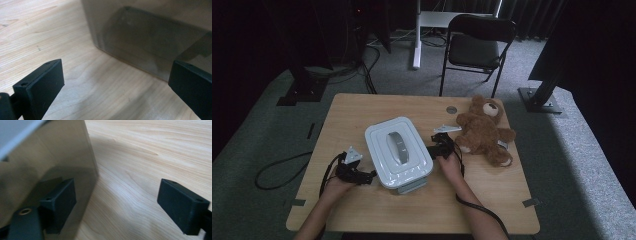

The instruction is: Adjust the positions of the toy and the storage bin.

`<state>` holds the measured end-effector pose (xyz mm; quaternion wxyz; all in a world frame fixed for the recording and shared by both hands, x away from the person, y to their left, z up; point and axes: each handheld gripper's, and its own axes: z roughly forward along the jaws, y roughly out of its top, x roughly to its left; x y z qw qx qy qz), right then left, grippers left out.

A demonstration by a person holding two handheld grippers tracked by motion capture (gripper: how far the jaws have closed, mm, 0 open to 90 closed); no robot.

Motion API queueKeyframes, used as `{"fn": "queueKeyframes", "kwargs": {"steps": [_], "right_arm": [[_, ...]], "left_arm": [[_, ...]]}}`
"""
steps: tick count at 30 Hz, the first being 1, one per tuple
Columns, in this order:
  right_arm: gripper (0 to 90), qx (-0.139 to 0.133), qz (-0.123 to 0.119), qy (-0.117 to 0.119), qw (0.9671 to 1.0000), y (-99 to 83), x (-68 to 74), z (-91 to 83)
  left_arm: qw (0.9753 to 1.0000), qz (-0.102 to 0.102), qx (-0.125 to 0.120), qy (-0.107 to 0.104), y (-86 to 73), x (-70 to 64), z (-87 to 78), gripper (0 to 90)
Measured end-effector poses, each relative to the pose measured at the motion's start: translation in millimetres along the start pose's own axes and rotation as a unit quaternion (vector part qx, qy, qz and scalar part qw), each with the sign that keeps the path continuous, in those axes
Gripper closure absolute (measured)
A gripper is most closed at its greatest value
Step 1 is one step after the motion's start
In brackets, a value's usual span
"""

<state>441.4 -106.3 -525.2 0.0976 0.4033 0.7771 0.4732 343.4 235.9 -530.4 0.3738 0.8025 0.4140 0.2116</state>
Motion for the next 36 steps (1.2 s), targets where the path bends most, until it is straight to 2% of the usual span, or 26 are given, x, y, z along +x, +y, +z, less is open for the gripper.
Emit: {"fn": "queueKeyframes", "kwargs": {"steps": [4,10,17,21,25,27,32,36], "right_arm": [[13.6,0.008,-0.007,-0.002,0.9999,2.0,-3.1,0.8],[13.5,0.009,-0.009,-0.007,0.9999,5.5,-4.2,3.7],[14.4,0.015,-0.007,-0.013,0.9998,9.3,-3.4,10.9],[18.4,0.015,-0.008,-0.009,0.9998,8.3,-2.7,8.3],[18.9,0.015,-0.011,-0.007,0.9998,6.1,-4.2,3.9],[19.1,0.012,-0.017,-0.008,0.9998,4.3,-4.5,1.1],[20.3,0.011,-0.019,-0.004,0.9998,-0.1,-5.8,-5.4],[20.4,0.005,-0.019,-0.002,0.9998,-7.7,-6.8,-14.2]], "left_arm": [[0.9999,-0.013,-0.001,0.01,0.2,6.0,1.3,0.9],[0.9999,-0.012,-0.001,0.005,2.8,7.0,2.6,0.9],[1.0,-0.001,0.005,0.005,7.6,2.3,3.4,0.8],[1.0,0.003,0.007,0.002,9.8,-2.8,1.3,0.8],[1.0,0.002,-0.004,-0.005,12.4,-7.6,-1.6,0.8],[0.9999,0.011,-0.003,-0.002,13.6,-10.6,-1.6,0.8],[0.9998,0.019,-0.001,-0.005,14.8,-18.4,-1.8,0.9],[0.9995,0.026,0.0,-0.016,13.6,-29.2,-3.2,0.8]]}}
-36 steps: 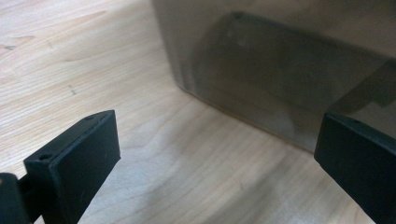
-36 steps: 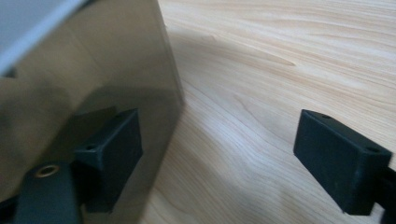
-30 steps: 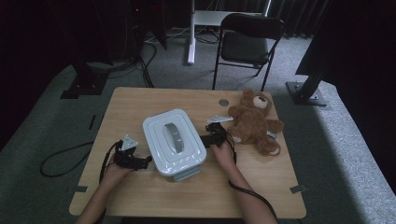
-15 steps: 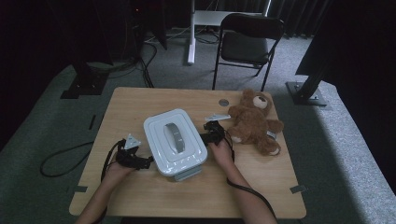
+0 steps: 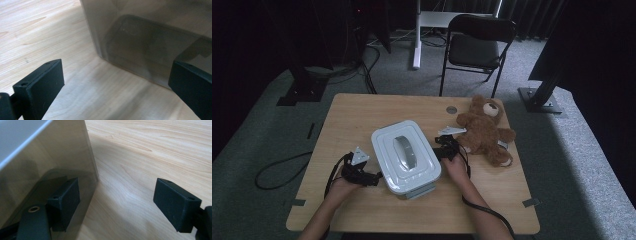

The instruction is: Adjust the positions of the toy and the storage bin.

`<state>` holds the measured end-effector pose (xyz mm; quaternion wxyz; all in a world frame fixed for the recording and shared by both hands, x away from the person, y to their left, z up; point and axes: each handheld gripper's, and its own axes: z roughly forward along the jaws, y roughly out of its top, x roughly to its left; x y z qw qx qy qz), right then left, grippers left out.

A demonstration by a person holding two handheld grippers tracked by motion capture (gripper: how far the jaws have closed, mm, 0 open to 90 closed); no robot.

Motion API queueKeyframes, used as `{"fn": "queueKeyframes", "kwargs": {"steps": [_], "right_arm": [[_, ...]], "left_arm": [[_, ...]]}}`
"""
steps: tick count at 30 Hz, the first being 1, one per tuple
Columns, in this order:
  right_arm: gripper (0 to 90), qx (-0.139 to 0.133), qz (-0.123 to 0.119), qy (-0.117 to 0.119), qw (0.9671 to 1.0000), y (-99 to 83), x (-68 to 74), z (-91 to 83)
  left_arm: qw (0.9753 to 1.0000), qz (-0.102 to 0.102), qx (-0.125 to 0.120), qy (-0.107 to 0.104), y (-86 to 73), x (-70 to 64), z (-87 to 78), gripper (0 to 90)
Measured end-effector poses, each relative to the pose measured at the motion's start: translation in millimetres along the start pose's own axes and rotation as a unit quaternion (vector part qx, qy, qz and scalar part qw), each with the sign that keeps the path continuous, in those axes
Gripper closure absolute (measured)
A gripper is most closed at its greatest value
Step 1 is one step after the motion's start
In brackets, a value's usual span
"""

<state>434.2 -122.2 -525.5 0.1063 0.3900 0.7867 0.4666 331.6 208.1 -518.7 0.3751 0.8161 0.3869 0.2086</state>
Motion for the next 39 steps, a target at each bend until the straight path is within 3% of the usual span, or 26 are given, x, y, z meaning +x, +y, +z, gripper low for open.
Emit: {"fn": "queueKeyframes", "kwargs": {"steps": [6,9,17,20,21,24,25,31,39], "right_arm": [[20.5,-0.003,-0.003,0.003,1.0,-9.6,0.5,-10.9],[20.8,-0.006,-0.014,0.003,0.9999,-15.7,2.2,-19.5],[19.8,-0.012,-0.037,-0.001,0.9993,-22.8,3.2,-30.3],[19.0,-0.011,-0.041,-0.005,0.9991,-24.1,4.1,-32.1],[19.0,-0.013,-0.041,-0.009,0.999,-27.2,5.9,-34.2],[18.5,-0.017,-0.04,-0.01,0.999,-30.4,6.5,-35.9],[18.1,-0.013,-0.048,-0.012,0.9987,-34.1,7.2,-36.7],[16.9,-0.006,-0.06,-0.013,0.9981,-41.2,7.9,-38.8],[12.9,0.002,-0.072,-0.025,0.9971,-52.3,9.8,-45.9]], "left_arm": [[0.9999,0.004,0.0,-0.009,-1.7,-11.0,-2.3,0.8],[0.9998,0.009,0.0,-0.015,-3.4,-20.5,-4.7,0.8],[0.9998,0.008,0.0,-0.018,-5.8,-30.3,-7.9,0.8],[0.9995,0.012,-0.005,-0.028,-8.2,-30.1,-8.1,0.9],[0.9978,0.04,-0.031,-0.042,-13.9,-30.4,-8.0,0.9],[0.9983,0.027,-0.024,-0.045,-16.8,-29.8,-8.2,0.9],[0.9989,0.017,-0.008,-0.042,-18.8,-28.7,-8.8,0.9],[0.9993,-0.002,0.015,-0.036,-22.5,-24.2,-14.9,0.8],[0.9995,0.013,0.011,-0.027,-34.6,-18.2,-26.1,0.8]]}}
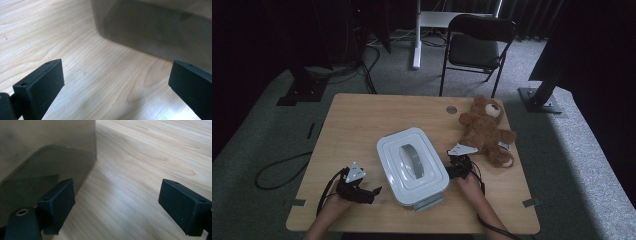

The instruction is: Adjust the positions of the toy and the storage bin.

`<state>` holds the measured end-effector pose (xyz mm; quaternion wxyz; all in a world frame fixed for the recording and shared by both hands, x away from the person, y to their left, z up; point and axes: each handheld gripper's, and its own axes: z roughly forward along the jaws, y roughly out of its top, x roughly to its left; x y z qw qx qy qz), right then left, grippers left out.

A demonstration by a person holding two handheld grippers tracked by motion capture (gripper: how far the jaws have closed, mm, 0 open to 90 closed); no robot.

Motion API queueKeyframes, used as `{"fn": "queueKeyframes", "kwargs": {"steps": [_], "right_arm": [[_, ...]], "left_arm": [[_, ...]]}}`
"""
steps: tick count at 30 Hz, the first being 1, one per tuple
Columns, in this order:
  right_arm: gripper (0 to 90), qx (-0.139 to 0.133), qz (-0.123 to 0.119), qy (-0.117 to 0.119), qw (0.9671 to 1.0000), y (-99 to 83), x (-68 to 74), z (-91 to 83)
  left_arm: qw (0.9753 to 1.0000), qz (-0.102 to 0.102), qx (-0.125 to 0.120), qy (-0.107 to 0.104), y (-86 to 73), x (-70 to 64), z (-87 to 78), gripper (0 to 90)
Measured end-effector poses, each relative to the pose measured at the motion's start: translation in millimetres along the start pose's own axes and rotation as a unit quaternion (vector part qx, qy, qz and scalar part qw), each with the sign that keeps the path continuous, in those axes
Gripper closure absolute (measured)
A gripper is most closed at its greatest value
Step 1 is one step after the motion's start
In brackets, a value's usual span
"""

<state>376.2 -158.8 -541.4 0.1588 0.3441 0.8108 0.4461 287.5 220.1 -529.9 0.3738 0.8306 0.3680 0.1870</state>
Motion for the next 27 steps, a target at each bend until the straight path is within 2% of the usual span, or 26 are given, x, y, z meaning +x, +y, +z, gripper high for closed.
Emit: {"fn": "queueKeyframes", "kwargs": {"steps": [1,2,3,4,5,6,7,9,13,17,21,27], "right_arm": [[12.9,0.001,0.001,0.001,1.0,-1.0,0.2,-1.5],[12.9,0.001,0.002,0.007,1.0,-2.7,0.1,-3.7],[12.9,0.001,0.002,0.007,1.0,-2.7,0.1,-3.7],[12.9,0.001,-0.002,0.0,1.0,-5.8,0.4,-8.0],[12.9,0.001,-0.002,0.0,1.0,-5.8,0.4,-8.0],[12.9,0.0,-0.002,0.001,1.0,-7.1,0.0,-9.7],[12.9,-0.004,0.003,0.006,1.0,-10.4,-2.1,-14.2],[12.8,-0.004,0.007,-0.003,1.0,-14.3,-4.4,-19.1],[12.5,-0.006,0.011,-0.015,0.9998,-22.2,-7.9,-28.5],[12.4,-0.005,0.02,-0.025,0.9995,-29.1,-12.9,-37.5],[12.2,-0.004,0.028,-0.039,0.9989,-35.1,-17.9,-46.7],[12.2,-0.006,0.047,-0.053,0.9975,-46.7,-24.5,-62.1]], "left_arm": [[1.0,0.0,0.0,0.0,0.0,0.0,0.0,0.8],[0.9998,-0.014,0.008,-0.007,-3.5,2.6,-3.3,0.8],[0.9998,-0.014,0.008,-0.007,-3.5,2.6,-3.3,0.8],[0.9995,-0.025,-0.01,-0.014,-6.5,4.8,-8.9,0.8],[0.9995,-0.025,-0.01,-0.014,-6.5,4.8,-8.9,0.8],[0.9991,-0.036,-0.014,-0.019,-7.4,6.2,-13.5,0.8],[0.9993,-0.033,-0.009,-0.016,-7.4,6.6,-16.0,0.8],[0.9997,-0.024,-0.007,-0.009,-7.8,5.8,-20.3,0.9],[0.9996,-0.025,0.0,-0.01,-11.8,6.0,-25.7,0.9],[0.9994,-0.033,0.008,0.003,-19.5,8.4,-26.7,0.9],[0.9991,-0.04,0.011,-0.004,-25.6,10.9,-28.7,0.9],[0.9989,-0.044,0.014,-0.002,-31.7,13.9,-31.6,0.9]]}}
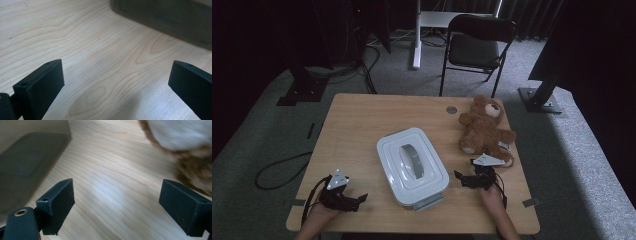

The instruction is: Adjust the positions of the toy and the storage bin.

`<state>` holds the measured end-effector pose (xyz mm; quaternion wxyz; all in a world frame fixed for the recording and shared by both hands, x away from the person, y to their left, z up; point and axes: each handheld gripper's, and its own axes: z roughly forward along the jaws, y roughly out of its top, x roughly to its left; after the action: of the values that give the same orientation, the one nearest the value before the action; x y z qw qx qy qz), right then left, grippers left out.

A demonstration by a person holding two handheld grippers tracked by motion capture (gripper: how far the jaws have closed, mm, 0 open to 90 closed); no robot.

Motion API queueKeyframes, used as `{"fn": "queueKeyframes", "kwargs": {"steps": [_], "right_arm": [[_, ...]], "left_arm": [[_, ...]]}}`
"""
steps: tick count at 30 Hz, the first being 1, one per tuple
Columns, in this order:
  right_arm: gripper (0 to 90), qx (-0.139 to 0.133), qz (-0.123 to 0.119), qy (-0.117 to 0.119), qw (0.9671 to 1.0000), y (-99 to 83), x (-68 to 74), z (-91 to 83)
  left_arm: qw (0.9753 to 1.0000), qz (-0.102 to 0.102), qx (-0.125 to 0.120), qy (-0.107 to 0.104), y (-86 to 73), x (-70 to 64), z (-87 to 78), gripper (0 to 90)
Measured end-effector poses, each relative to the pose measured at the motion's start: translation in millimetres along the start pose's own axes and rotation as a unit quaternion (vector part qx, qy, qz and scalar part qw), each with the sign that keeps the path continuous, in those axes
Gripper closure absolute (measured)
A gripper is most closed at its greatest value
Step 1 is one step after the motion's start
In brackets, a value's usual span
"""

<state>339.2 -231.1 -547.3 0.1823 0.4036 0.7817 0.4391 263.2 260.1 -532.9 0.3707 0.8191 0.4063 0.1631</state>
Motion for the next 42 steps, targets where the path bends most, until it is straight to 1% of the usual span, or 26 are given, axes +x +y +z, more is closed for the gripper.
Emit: {"fn": "queueKeyframes", "kwargs": {"steps": [3,5,7,10,11,16,17,18,19,20,21,22,23,24,26,29,30,31,32,34,35,36,38,40,42], "right_arm": [[12.1,0.003,0.006,-0.012,0.9999,-5.4,-3.8,-7.5],[12.2,0.006,0.008,-0.027,0.9996,-9.5,-6.5,-12.1],[12.2,0.008,0.012,-0.034,0.9993,-14.1,-10.2,-16.8],[12.2,0.011,0.02,-0.044,0.9988,-20.2,-16.1,-23.8],[12.2,0.011,0.019,-0.049,0.9985,-22.0,-17.8,-25.9],[12.2,0.016,0.039,-0.071,0.9966,-31.2,-24.3,-34.0],[12.2,0.016,0.039,-0.071,0.9966,-31.2,-24.3,-34.0],[12.2,0.017,0.045,-0.076,0.996,-33.0,-25.8,-35.7],[12.2,0.018,0.049,-0.089,0.9946,-35.5,-27.8,-39.7],[12.2,0.018,0.049,-0.089,0.9946,-35.5,-27.8,-39.7],[12.2,0.018,0.05,-0.091,0.9944,-36.1,-28.6,-40.6],[12.2,0.018,0.056,-0.101,0.9932,-37.7,-30.0,-42.4],[12.2,0.018,0.056,-0.101,0.9932,-37.7,-30.0,-42.4],[12.2,0.028,0.064,-0.122,0.9901,-42.6,-34.5,-45.6],[12.2,0.032,0.069,-0.123,0.9894,-43.8,-36.1,-47.2],[12.2,0.033,0.072,-0.126,0.9889,-45.4,-37.0,-49.4],[12.2,0.043,0.071,-0.135,0.9873,-46.4,-37.6,-49.9],[12.2,0.043,0.071,-0.135,0.9873,-46.4,-37.6,-49.9],[12.2,0.051,0.067,-0.137,0.987,-47.4,-37.4,-50.6],[12.2,0.06,0.066,-0.14,0.9861,-48.4,-36.9,-50.9],[12.2,0.06,0.066,-0.14,0.9861,-48.4,-36.9,-50.9],[12.2,0.069,0.06,-0.142,0.9856,-49.3,-36.2,-51.1],[12.2,0.07,0.065,-0.141,0.9854,-50.1,-36.6,-52.1],[12.1,0.071,0.069,-0.14,0.9852,-50.3,-37.4,-52.4],[12.1,0.07,0.069,-0.14,0.9852,-50.3,-37.4,-52.3]], "left_arm": [[1.0,0.002,0.006,-0.003,-2.2,0.3,-0.7,0.9],[1.0,0.004,0.008,-0.003,-3.2,-0.6,-1.3,0.9],[0.9999,0.009,0.012,-0.005,-3.8,-1.0,-2.8,0.9],[0.9998,0.009,0.014,-0.011,-4.5,-1.7,-5.4,0.9],[0.9998,0.008,0.012,-0.012,-4.7,-1.5,-6.8,0.9],[0.9999,0.003,0.005,-0.009,-3.1,-2.3,-16.6,0.9],[0.9999,0.003,0.005,-0.009,-3.1,-2.3,-16.6,0.9],[1.0,0.002,0.002,-0.007,-1.9,-2.5,-19.4,0.9],[1.0,-0.001,-0.004,-0.008,-0.7,-2.4,-22.1,0.9],[1.0,-0.001,-0.004,-0.008,-0.7,-2.4,-22.1,0.9],[0.9999,-0.004,-0.009,-0.012,0.3,-2.1,-24.5,0.9],[0.9996,-0.007,-0.018,-0.021,1.8,-1.9,-27.6,0.9],[0.9996,-0.007,-0.018,-0.021,1.8,-1.9,-27.6,0.9],[0.9994,-0.008,-0.022,-0.025,5.2,-3.1,-31.1,0.9],[0.9995,0.0,-0.023,-0.021,9.7,-5.1,-34.8,0.9],[0.9995,0.004,-0.024,-0.021,14.1,-6.9,-38.5,0.9],[0.9994,0.007,-0.026,-0.021,18.2,-9.1,-42.5,0.9],[0.9994,0.007,-0.026,-0.021,18.2,-9.1,-42.5,0.9],[0.9992,0.015,-0.028,-0.026,21.5,-10.6,-46.8,0.9],[0.999,0.018,-0.029,-0.029,24.2,-11.9,-49.5,0.9],[0.999,0.018,-0.029,-0.029,24.2,-11.9,-49.5,0.9],[0.9988,0.023,-0.031,-0.029,27.9,-13.7,-52.8,0.9],[0.9985,0.027,-0.035,-0.031,32.2,-16.0,-56.0,0.9],[0.9979,0.03,-0.043,-0.038,38.2,-19.3,-59.3,0.9],[0.9967,0.035,-0.053,-0.05,43.3,-22.1,-61.3,0.9]]}}
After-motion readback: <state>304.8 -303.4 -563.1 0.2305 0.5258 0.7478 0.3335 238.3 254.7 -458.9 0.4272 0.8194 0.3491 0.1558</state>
